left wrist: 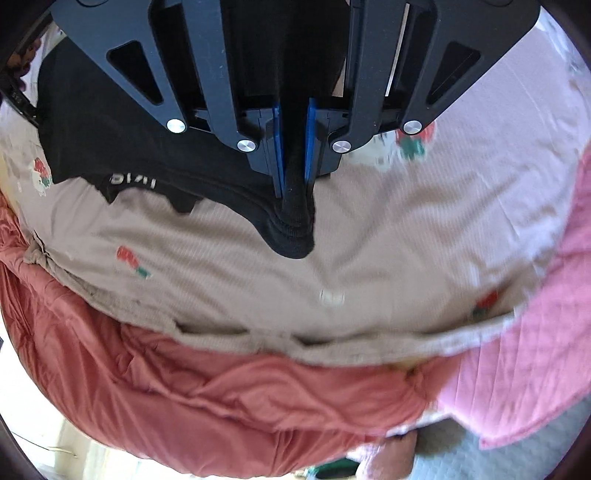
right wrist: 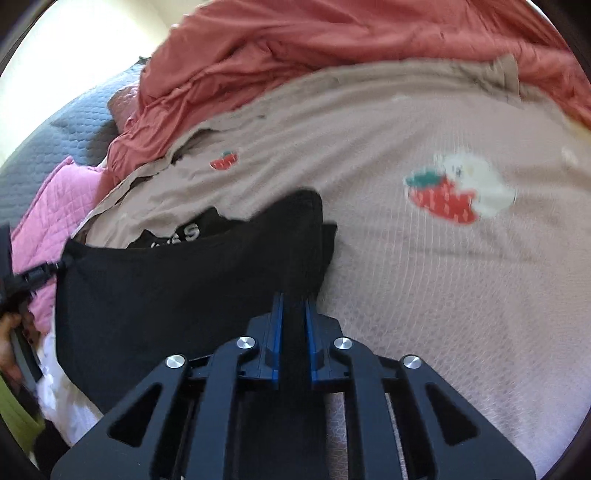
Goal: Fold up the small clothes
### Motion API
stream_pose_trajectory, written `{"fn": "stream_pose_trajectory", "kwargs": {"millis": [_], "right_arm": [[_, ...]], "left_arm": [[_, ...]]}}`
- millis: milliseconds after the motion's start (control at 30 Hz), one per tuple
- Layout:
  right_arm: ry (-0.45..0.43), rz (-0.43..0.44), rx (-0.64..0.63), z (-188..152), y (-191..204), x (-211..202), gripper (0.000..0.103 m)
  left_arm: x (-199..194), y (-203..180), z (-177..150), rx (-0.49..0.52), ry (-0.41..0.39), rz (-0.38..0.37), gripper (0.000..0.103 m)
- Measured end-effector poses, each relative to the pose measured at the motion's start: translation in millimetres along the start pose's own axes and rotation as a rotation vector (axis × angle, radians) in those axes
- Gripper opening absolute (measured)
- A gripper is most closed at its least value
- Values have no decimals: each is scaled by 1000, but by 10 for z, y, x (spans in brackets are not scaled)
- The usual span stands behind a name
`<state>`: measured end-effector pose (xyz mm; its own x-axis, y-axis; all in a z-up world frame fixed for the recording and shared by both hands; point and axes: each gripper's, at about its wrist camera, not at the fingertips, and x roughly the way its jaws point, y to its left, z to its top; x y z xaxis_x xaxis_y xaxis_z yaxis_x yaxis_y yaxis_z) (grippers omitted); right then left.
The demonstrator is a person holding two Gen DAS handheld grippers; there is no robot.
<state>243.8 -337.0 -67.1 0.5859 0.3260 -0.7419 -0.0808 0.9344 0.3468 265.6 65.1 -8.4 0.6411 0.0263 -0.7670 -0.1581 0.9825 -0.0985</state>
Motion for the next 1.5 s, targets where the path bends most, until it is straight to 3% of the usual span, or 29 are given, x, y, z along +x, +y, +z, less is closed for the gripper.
{"fn": "stream_pose_trajectory", "kwargs": {"millis": [100,167,367,467,533,600,733,800,933,1000,1067,1233,1300,1500], "right_arm": [[-59,-36,-25,33,20,-98,9],[-73,-50,-14,35,-22,-110,9],[2,-65,22,2,-104,47,9],[7,-15,102,-2,-221,57,18],[-17,5,158,16,-311,17,28],[-47,8,187,68,-379,-13,31],[-82,24,173,198,-373,-2,31],[-77,1,126,251,-315,66,32],[-29,-14,82,312,-249,260,41],[-7,-7,52,311,-191,322,37],[2,18,19,313,-132,331,7],[-137,32,-55,425,68,-20,7],[-163,-1,-85,438,98,-75,7],[11,-143,-45,318,-80,347,9]], "left_arm": [[19,-47,118,-3,-20,16,4],[141,-63,128,-4,9,48,4],[559,63,-106,-26,134,127,12],[562,126,-190,-43,139,132,23],[435,145,-188,-57,108,127,23],[267,90,-181,-38,60,135,22],[-71,-123,-232,23,2,94,28],[-144,-262,-333,37,35,28,44],[-23,-490,-594,76,143,-38,52],[89,-528,-714,74,198,-47,55],[144,-521,-824,67,209,-46,58],[154,-433,-854,-1,206,-77,60],[150,-436,-845,-6,211,-76,60],[163,-434,-825,2,215,-74,60]]}}
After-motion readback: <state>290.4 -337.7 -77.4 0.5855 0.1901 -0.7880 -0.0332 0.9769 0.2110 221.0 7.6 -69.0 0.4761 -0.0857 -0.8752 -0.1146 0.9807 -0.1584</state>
